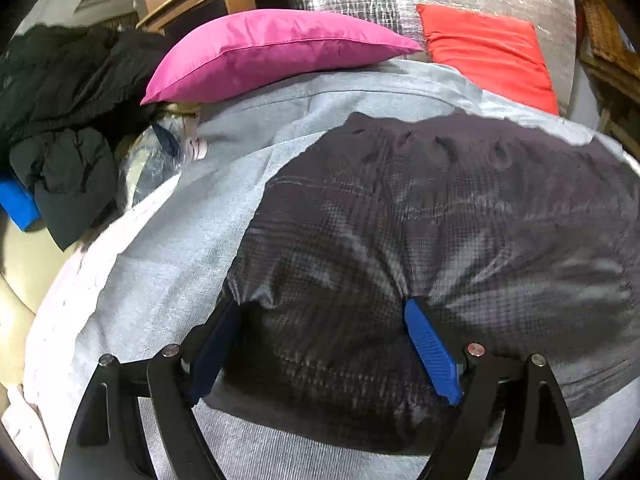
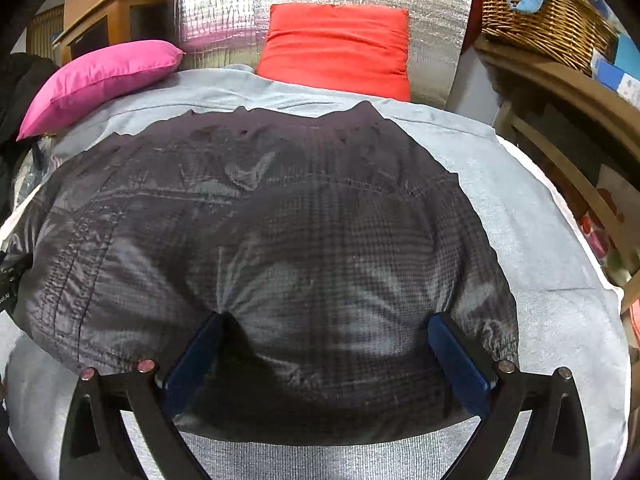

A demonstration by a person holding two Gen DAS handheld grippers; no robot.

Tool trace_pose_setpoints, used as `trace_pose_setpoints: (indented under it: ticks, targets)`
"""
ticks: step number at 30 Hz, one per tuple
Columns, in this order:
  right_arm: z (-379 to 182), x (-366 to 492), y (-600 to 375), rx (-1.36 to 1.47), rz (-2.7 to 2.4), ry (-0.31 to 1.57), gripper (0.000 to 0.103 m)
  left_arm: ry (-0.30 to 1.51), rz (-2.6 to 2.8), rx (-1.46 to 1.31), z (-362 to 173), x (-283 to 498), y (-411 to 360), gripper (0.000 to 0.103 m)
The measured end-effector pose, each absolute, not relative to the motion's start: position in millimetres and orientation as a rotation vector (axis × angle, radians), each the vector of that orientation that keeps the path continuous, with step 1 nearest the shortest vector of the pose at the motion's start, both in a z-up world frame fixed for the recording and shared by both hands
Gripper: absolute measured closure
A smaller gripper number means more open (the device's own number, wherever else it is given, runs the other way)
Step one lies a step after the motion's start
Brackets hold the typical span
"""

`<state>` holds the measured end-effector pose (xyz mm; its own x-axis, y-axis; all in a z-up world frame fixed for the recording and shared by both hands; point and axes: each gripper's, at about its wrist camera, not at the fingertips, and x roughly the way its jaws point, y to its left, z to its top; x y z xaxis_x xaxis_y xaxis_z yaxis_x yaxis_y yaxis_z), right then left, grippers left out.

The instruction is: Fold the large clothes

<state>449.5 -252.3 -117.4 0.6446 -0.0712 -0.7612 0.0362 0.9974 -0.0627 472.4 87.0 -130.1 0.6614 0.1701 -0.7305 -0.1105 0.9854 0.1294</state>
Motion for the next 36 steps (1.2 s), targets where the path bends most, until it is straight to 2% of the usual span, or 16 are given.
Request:
trace_pose_setpoints:
  ticks: [5,8,13,17,20,25,29,32,36]
  targets:
    - [-87,450,-262,0.046,-0.032,0.838,0.0,0.74,0.166,0.033,-94,464,95,0.017]
    - [-66,465,-264,0.087,-0.019,0.815,0.0,0.735,0.11,0.049,-86,471,70,0.017]
    - [-63,515,-241,-0.003,0.001,0.853,0.0,0.746,0.022,0.154,-100,488,9,0.017]
    - [-85,543,-230,-0.117,-0.051,0.943,0.0,0.84,0.027,0.215,-129,509,-14,0.017]
    - [-111,560,-237,-0.096,-0.048,1.049,0.0,0.885,0.034,0.157,-141,517,-5,0.016]
    - [-125,571,-243,-0.069,-0.054,1.07,0.0,0.936,0.021,0.142,-148,526,-2,0.012]
    - [-114,578,-249,-0.03,-0.062,1.077,0.001,0.972,-0.017,0.112,-131,529,12,0.012]
    - [-86,549,-253,-0.001,-0.047,0.986,0.001,0.83,0.031,0.088,-96,501,39,0.012]
    - [-67,498,-250,0.036,0.009,0.914,0.0,0.772,0.09,0.043,-85,472,75,0.012]
